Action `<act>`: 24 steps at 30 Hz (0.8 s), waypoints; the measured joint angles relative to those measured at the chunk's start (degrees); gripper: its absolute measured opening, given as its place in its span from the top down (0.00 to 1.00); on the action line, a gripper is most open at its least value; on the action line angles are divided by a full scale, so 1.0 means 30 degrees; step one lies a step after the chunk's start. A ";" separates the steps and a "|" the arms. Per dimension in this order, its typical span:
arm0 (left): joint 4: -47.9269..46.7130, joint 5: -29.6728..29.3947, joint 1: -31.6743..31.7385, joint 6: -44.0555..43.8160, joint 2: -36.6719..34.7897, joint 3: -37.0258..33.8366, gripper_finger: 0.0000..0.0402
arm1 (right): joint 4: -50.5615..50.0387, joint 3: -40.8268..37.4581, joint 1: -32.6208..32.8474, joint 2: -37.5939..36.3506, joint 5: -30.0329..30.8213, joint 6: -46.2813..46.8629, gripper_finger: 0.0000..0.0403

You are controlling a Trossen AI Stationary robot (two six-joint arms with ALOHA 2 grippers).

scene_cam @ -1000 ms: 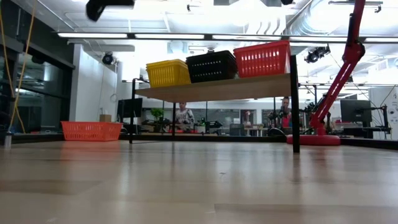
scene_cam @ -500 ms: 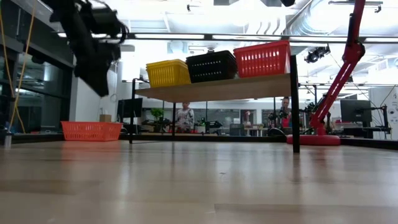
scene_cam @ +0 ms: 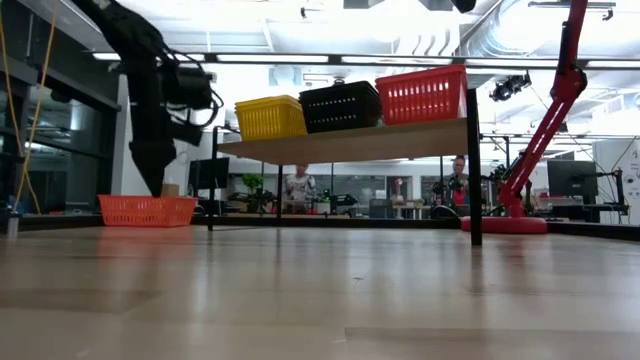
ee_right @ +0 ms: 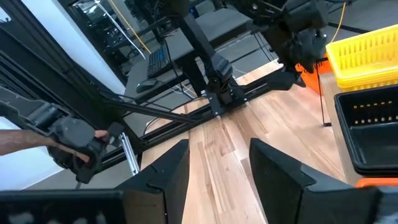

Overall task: Stack baskets on shelf by color
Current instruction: Stack the orange bin on top of the orange bin on the shelf

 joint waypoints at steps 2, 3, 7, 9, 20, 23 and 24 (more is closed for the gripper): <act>0.0477 -0.0459 0.0016 0.0100 0.0540 0.0000 0.46 | -0.0001 0.0000 0.0000 0.0000 0.0212 0.0039 0.62; 0.0703 -0.0614 0.0016 0.0100 0.0781 0.0000 0.46 | -0.0006 0.0000 0.0000 0.0000 0.0353 0.0039 0.62; 0.1478 -0.1489 0.0009 0.0399 0.1406 0.0000 0.47 | -0.0007 0.0000 -0.0007 0.0000 0.0542 0.0046 0.62; 0.1579 -0.1785 -0.0042 0.0652 0.1650 0.0000 0.47 | -0.0007 0.0000 -0.0007 0.0000 0.0542 0.0046 0.62; 0.0892 -0.1343 -0.0085 0.0846 0.1880 0.0075 0.77 | -0.0007 0.0000 -0.0007 0.0000 0.0549 -0.0056 0.62; 0.0475 -0.0776 -0.0088 0.0412 0.1880 0.0051 0.94 | -0.0007 0.0000 -0.0006 0.0000 0.0536 -0.0090 0.62; 0.0423 -0.0682 -0.0102 0.0171 0.1859 0.0051 0.97 | -0.0007 0.0000 -0.0007 0.0000 0.0500 -0.0092 0.62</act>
